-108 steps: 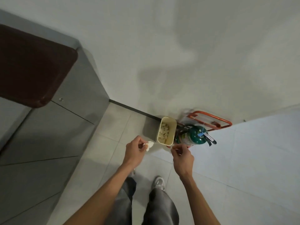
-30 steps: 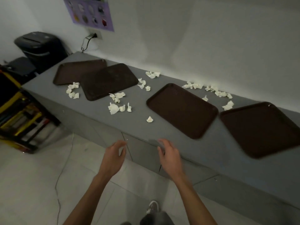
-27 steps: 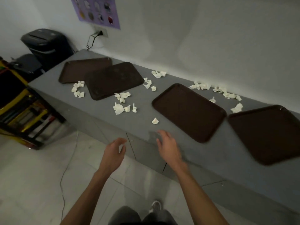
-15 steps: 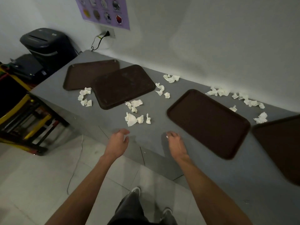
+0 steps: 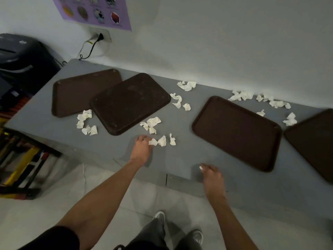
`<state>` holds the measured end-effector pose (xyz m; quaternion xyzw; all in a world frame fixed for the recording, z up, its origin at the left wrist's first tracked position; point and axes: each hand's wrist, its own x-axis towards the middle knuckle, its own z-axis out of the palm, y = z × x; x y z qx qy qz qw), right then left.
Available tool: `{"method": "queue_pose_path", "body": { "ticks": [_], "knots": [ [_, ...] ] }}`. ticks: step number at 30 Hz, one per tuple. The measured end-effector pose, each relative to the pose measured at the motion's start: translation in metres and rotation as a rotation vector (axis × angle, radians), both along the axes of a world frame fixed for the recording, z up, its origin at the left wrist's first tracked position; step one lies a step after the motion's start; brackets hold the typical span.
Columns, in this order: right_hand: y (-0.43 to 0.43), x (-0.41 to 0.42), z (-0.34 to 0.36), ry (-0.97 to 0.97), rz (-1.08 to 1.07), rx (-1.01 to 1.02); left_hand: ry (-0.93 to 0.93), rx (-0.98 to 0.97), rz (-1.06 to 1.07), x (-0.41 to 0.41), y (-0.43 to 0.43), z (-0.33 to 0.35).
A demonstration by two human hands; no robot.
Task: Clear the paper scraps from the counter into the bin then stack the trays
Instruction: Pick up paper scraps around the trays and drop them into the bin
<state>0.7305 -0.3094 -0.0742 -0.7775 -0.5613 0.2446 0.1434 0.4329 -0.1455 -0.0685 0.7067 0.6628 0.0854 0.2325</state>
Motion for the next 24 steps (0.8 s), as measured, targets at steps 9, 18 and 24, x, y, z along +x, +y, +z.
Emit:
{"method": "queue_pose_path", "body": {
  "ticks": [9,18,24],
  "knots": [
    [-0.01,0.011,0.01,0.069,-0.277,0.07,-0.147,0.116,0.056,-0.017,-0.023,0.025],
    [-0.111,0.035,0.069,0.151,-0.457,0.345,-0.373,0.105,-0.146,0.092,-0.121,0.081],
    [-0.229,0.086,0.091,0.215,-0.599,0.367,-0.413,-0.038,-0.428,0.205,-0.227,0.091]
  ]
}}
